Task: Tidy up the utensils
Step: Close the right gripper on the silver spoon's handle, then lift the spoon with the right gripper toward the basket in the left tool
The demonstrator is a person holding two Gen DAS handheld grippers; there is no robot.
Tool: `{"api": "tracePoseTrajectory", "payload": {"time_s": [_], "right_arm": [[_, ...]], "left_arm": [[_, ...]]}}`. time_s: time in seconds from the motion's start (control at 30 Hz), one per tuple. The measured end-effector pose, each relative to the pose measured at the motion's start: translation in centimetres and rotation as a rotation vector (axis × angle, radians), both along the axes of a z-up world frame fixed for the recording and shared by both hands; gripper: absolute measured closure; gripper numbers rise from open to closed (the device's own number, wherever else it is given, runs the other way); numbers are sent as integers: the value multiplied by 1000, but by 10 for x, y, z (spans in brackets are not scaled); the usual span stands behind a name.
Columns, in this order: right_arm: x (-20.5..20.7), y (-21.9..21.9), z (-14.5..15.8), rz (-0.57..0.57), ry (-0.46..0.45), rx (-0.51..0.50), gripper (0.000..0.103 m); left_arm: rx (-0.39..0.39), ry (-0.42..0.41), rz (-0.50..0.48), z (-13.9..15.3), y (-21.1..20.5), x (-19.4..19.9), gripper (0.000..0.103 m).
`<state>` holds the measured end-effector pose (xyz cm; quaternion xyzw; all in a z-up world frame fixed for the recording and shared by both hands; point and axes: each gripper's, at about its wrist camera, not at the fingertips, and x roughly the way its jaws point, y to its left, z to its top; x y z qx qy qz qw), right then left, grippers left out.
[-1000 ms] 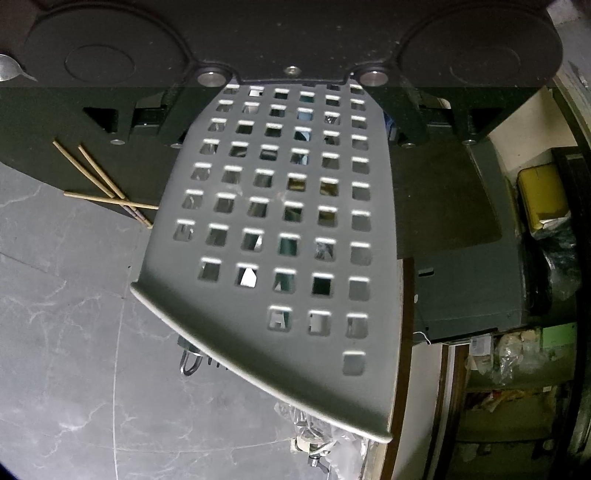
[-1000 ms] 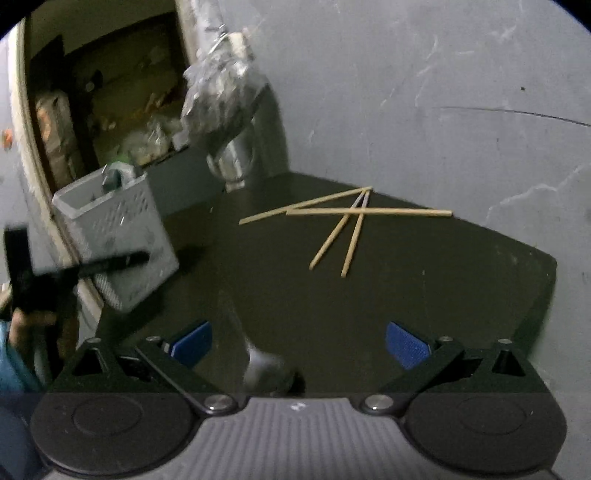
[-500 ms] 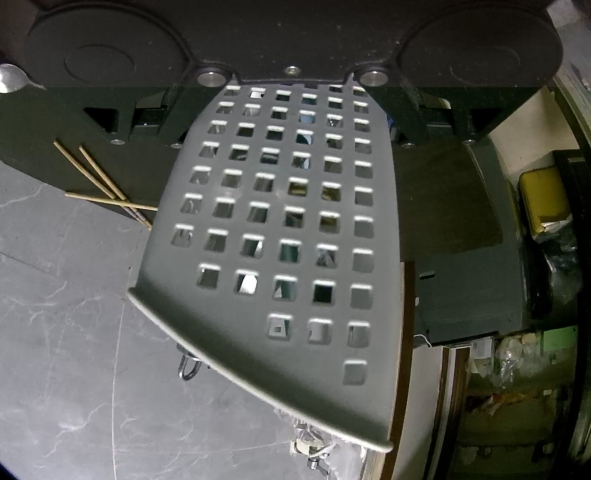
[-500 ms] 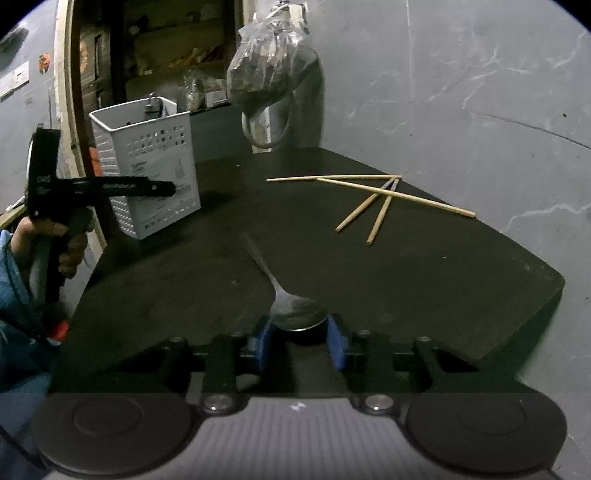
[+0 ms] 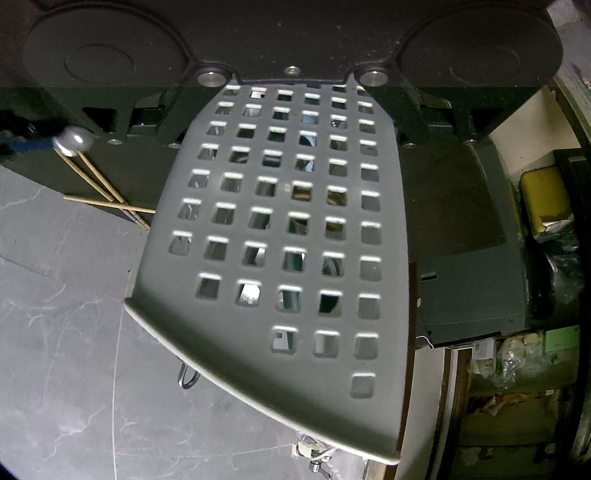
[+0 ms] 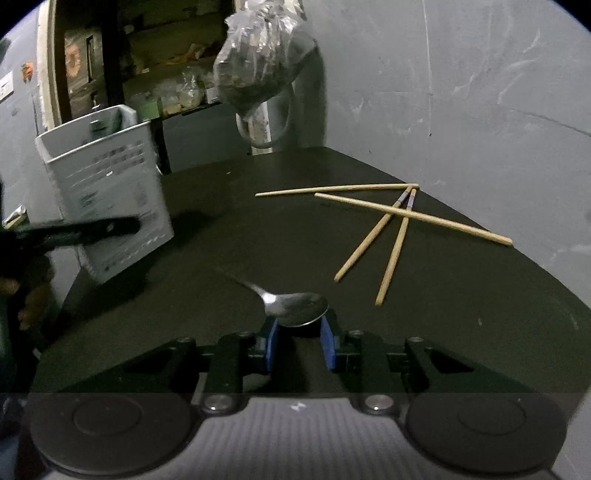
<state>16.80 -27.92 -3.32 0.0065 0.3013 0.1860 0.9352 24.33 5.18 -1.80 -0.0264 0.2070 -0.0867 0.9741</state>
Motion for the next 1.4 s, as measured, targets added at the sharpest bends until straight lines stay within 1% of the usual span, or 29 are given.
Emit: {"api": "tracePoseTrajectory", "payload": {"time_s": [0.13,0.17,0.23,0.3,0.43,0.47,0.6,0.67,0.77,0.87,0.93,1.07,1.17,1.23,1.4], "right_arm": [[36,-3,-1,3,9,-2,74],[45,-4,2,17,23,11,74],[59,-6,7,3,22,38,73],[76,-5,7,15,70,50,73],[101,0,9,44,127,97,71],[106,3,8,44,146,93,72],[126,17,7,58,148,79,76],[135,23,8,68,159,86,82],[151,34,10,90,171,90,82],[165,42,10,114,204,132,82],[175,46,9,149,235,186,82],[184,55,4,202,267,263,82],[188,62,3,232,265,276,82],[187,67,3,248,255,271,82],[185,85,8,269,215,196,82]], "left_arm": [[4,3,1,-2,0,2,22],[4,3,1,-2,0,2,22],[4,3,3,-2,0,2,22],[5,3,2,-2,-1,1,21],[8,3,3,-2,-2,0,21],[8,4,3,-2,-2,0,21],[10,5,3,-1,-3,0,21],[10,6,3,-1,-3,0,21],[10,6,3,-1,-3,0,21],[8,6,4,0,-2,0,21],[9,5,5,0,-2,0,21],[7,6,5,-1,-2,1,22],[7,6,4,-1,-2,1,22],[7,6,5,-1,-2,1,22],[7,6,5,-1,-2,1,22]]}}
